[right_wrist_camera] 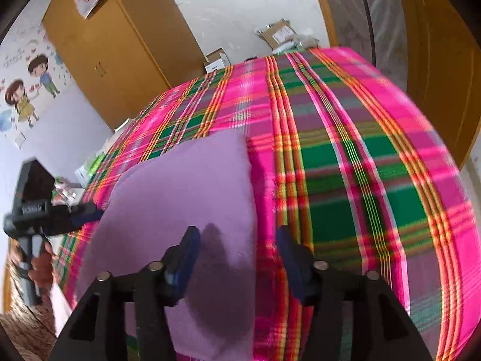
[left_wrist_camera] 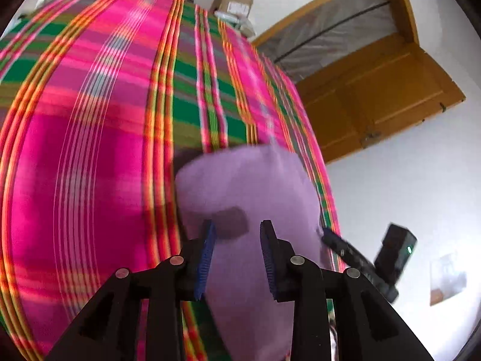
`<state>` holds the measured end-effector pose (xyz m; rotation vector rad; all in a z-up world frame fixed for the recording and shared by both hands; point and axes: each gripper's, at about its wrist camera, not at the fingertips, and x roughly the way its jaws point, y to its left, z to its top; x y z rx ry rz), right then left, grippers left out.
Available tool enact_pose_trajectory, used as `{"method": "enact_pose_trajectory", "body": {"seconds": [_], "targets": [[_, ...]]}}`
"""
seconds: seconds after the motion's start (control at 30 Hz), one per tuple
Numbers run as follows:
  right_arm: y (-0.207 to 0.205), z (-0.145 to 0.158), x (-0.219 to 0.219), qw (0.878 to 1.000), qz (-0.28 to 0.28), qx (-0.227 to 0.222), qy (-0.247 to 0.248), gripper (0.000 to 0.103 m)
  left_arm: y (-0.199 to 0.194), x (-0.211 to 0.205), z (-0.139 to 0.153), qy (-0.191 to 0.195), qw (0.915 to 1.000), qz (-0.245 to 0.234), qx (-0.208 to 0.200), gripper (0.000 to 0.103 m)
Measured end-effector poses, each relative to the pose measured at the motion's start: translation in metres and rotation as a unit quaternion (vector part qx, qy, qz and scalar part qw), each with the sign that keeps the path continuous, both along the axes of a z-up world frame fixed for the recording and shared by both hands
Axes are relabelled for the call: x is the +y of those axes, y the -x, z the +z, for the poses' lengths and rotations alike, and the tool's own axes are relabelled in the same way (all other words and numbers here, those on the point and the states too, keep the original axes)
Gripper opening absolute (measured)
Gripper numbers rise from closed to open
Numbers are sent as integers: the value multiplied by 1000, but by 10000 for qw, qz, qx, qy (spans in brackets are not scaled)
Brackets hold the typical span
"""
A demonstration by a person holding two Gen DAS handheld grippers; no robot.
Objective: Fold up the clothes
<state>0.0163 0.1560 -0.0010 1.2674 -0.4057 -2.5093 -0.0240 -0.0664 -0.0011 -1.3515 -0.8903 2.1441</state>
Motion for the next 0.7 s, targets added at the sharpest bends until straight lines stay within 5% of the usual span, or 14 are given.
{"method": "enact_pose_trajectory", "body": {"seconds": [0.17,0.3,0.43,0.7], "targets": [[6,-13,16,9966,207,-408,681,70,-15,2,-9,-23,9996,-275,35,32],[13,-19,21,9928,401,-590,963,71,-17,1,-21,-443,9981,-394,-173,33],[22,-21,23,9892,594,-667,1166,72,-16,-5,-30,-1048,9933,-351,-348,63],[35,-23,17,9836,917,-722,1378,80,-10,-3,-38,-1111,9909,-452,-606,63]]}}
